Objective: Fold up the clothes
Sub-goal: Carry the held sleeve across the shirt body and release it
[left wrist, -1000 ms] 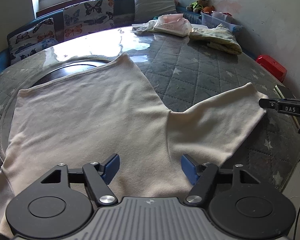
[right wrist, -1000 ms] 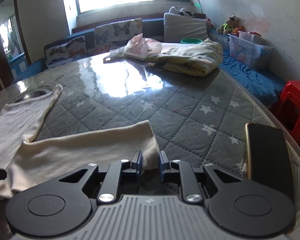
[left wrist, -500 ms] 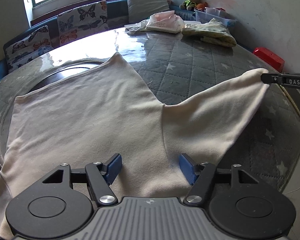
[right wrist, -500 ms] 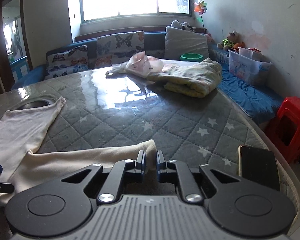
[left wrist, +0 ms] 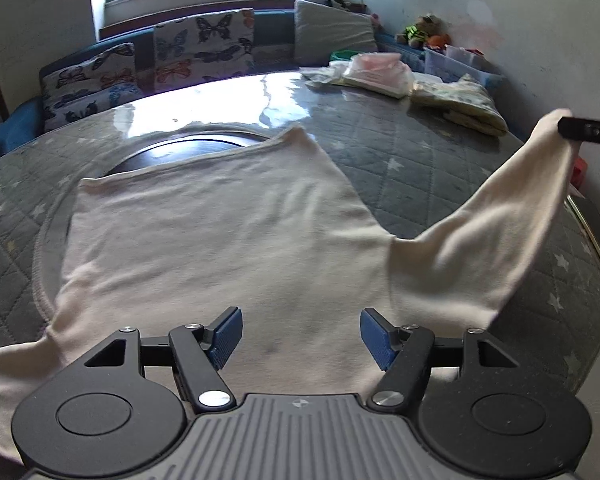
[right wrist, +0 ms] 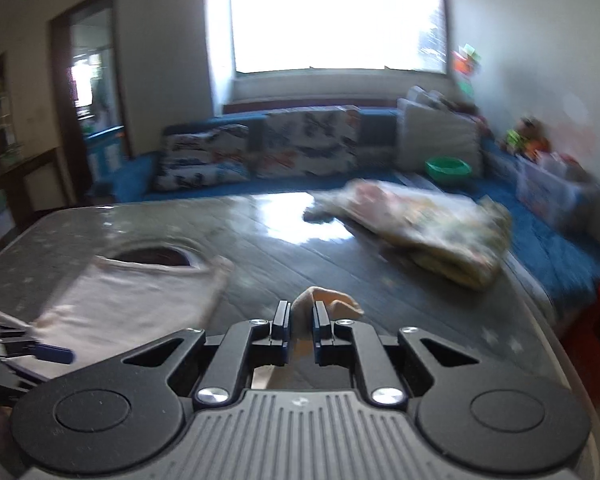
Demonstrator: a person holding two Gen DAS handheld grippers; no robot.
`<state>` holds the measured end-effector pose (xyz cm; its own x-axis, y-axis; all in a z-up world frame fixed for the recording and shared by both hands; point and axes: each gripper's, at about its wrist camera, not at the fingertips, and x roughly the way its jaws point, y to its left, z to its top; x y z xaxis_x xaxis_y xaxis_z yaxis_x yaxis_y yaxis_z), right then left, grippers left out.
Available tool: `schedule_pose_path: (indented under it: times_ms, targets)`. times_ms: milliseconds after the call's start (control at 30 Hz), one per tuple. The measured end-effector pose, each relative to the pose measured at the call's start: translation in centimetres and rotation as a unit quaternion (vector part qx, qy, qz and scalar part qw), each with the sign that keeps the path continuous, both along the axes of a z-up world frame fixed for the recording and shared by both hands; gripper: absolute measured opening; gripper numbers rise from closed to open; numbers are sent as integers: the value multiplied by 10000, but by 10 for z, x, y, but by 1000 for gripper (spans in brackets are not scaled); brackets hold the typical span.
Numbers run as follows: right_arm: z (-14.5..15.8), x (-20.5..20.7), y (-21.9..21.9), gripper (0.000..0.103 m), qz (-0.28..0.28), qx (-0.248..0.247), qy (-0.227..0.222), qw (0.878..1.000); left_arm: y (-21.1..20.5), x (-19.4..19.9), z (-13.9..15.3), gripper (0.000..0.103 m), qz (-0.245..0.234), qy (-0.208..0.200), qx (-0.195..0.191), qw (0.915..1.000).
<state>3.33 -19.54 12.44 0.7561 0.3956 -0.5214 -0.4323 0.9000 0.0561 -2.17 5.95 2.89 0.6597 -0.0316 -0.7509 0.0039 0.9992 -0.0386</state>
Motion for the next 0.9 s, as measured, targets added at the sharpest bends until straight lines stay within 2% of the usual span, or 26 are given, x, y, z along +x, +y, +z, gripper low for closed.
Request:
schedule_pose_path:
  times_ms: [233, 467, 567, 733, 900]
  targets:
    - [44, -18, 85, 10, 1108, -73, -305, 9933, 49, -27, 5, 71, 496, -187, -99, 9985]
    - [49, -42, 172, 10, 2130, -209, -308, 9763, 101, -62, 4, 73, 1083, -316, -227, 9934]
    - [35, -51, 214, 10, 2558, -331, -136, 9661, 117, -76, 2, 74, 1305, -325, -274, 9905]
    - [7, -71, 258, 10, 2944, -499, 200, 9542, 137, -96, -1, 75, 1585, -345, -342, 9862]
    - [-28, -83, 276, 11, 3287, -682, 613, 9400, 149, -105, -2, 76, 1778, -335, -380, 9828]
